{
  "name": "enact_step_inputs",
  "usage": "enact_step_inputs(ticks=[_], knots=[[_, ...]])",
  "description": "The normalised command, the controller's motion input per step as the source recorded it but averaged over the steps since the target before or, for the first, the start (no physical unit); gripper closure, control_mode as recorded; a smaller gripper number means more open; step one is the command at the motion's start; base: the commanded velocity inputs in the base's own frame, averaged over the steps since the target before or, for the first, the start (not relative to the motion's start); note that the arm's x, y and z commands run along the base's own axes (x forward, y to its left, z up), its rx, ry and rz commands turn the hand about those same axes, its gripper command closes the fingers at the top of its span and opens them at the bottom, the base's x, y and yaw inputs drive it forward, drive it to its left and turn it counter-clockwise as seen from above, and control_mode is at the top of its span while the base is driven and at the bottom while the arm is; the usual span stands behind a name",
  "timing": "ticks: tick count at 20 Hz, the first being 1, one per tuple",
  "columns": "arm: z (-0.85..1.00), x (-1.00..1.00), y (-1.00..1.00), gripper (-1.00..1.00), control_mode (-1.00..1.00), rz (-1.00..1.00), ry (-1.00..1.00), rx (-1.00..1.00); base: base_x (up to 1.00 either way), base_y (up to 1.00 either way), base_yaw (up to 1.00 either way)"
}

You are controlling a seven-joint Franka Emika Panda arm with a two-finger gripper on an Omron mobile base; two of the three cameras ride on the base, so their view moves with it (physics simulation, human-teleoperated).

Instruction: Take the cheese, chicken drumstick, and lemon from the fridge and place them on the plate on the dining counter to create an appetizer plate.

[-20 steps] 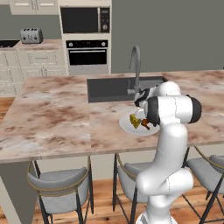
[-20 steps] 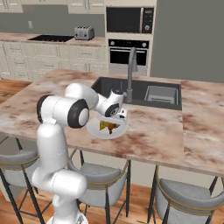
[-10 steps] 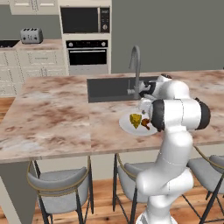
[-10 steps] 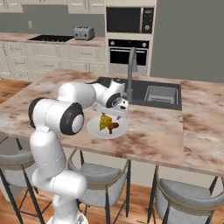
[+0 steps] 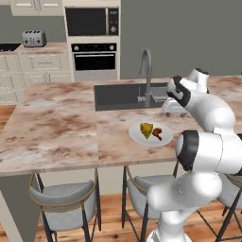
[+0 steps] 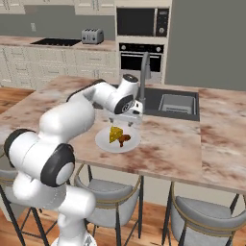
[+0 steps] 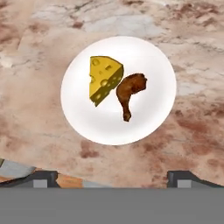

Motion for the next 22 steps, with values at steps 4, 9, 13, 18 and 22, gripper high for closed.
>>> enact_step_inputs(ticks=[4, 9, 13, 18, 22], knots=[[0.63, -1.0, 0.0, -1.0, -1.0, 0.02, -0.1, 0.0, 0.0, 0.0, 0.0], [0.32, -1.0, 0.01, -1.0, -1.0, 0.01, 0.0, 0.0, 0.0, 0.0, 0.0], [0.06, -0.95, 0.04, -1.0, -1.0, -0.03, 0.0, 0.0, 0.0, 0.0, 0.0], [0.03, -0.59, 0.13, -1.0, -1.0, -0.05, -0.03, 0.0, 0.0, 0.0, 0.0], [0.0, -0.09, 0.35, -1.0, -1.0, -0.02, -0.14, 0.0, 0.0, 0.0, 0.0]])
